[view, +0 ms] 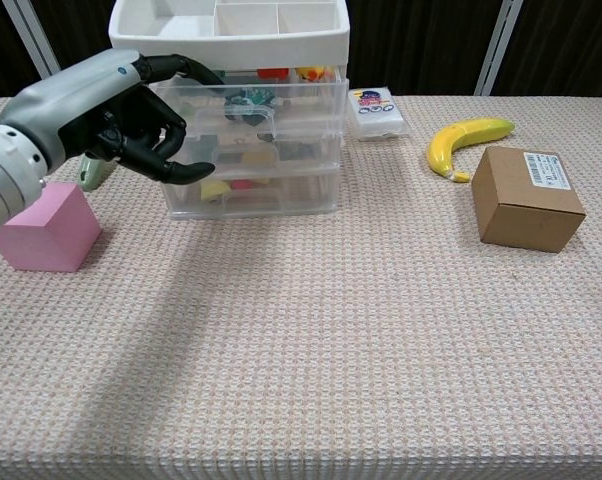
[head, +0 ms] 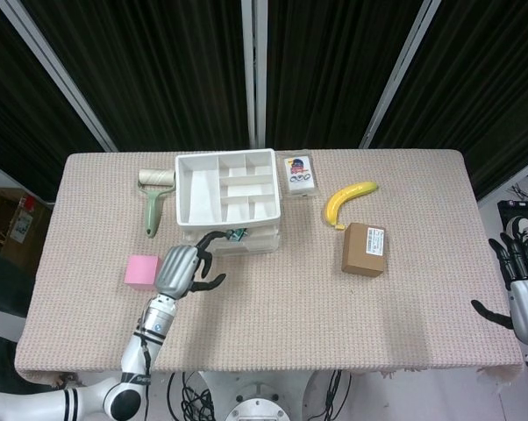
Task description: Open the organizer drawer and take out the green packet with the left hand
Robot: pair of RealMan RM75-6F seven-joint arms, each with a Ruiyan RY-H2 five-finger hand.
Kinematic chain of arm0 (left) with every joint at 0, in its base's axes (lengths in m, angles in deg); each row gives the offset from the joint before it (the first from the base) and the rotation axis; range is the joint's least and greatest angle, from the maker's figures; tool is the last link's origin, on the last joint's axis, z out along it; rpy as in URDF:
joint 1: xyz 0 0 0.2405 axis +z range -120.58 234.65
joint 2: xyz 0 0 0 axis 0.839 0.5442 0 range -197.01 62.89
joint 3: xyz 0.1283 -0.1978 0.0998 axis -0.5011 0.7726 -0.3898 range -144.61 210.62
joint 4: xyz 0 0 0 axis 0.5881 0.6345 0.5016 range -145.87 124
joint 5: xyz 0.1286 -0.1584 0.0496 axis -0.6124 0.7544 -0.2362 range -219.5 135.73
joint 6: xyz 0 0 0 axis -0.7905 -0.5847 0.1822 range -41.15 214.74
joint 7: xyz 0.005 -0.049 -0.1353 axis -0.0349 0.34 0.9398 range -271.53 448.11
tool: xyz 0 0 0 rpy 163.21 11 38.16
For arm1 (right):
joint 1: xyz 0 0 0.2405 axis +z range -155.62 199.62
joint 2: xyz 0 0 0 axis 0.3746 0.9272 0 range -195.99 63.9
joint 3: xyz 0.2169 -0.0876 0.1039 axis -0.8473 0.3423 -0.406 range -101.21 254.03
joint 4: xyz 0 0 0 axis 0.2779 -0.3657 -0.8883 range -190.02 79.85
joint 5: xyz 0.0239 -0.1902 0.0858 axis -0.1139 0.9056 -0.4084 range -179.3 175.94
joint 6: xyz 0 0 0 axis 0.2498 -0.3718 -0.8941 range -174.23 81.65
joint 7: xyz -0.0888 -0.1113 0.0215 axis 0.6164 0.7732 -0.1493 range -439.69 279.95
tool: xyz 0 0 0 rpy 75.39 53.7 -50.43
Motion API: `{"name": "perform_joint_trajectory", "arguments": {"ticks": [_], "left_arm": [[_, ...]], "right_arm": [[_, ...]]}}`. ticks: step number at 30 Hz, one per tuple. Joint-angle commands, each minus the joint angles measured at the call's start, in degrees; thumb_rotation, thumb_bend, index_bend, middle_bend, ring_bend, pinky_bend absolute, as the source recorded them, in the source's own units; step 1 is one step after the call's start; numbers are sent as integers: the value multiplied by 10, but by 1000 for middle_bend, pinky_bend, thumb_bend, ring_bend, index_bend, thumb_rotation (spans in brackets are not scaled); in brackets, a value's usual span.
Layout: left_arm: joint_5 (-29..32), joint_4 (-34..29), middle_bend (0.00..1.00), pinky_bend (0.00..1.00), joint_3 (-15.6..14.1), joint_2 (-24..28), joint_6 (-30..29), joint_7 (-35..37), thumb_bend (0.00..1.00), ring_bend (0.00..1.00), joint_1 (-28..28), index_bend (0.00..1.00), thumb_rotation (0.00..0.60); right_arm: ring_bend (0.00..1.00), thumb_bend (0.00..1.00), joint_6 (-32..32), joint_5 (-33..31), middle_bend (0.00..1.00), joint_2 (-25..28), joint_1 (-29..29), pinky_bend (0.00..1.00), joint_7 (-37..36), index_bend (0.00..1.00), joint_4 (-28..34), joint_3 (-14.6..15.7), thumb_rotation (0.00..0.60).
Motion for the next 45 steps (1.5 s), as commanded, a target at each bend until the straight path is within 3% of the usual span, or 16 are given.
{"name": "perform_joint_trajectory", "arguments": {"ticks": [1,7,15,25,28,31,35,41,45], "left_arm": [[6,-13,816,1000,-4,12,6,-4,227,919,-4,259,600],[2,-62,820,1000,-29,54,21,7,226,922,1,351,600],[-25,-117,819,1000,-64,98,32,37,225,921,9,355,600],[-38,-147,815,1000,-85,118,36,54,222,920,10,354,600],[-39,-158,815,1000,-90,130,44,59,216,920,7,340,600],[-42,-169,814,1000,-94,148,54,61,207,919,3,236,600],[-49,-192,807,1000,-101,190,68,57,205,918,-2,137,600],[-73,-230,802,1000,-110,269,73,43,201,914,-5,137,600],[-105,-231,807,1000,-83,316,60,29,195,915,-18,198,600]], "right_arm": [[0,26,1,-1,0,-2,0,0,-2,0,-2,0,600],[0,26,1,-2,0,-1,0,0,-2,0,-4,0,600],[0,26,1,1,0,-2,1,0,3,0,0,1,600],[0,26,-3,0,0,-3,-4,0,-1,0,-1,3,600],[0,26,-3,-2,0,-3,-4,0,-3,0,-3,2,600],[0,26,-5,-1,0,0,-4,0,-4,0,-2,1,600],[0,37,-9,2,0,2,-5,0,-4,0,-1,0,600],[0,38,-13,4,0,5,-7,0,-5,0,2,1,600],[0,37,-15,7,0,6,-9,0,-2,0,5,2,600]]}}
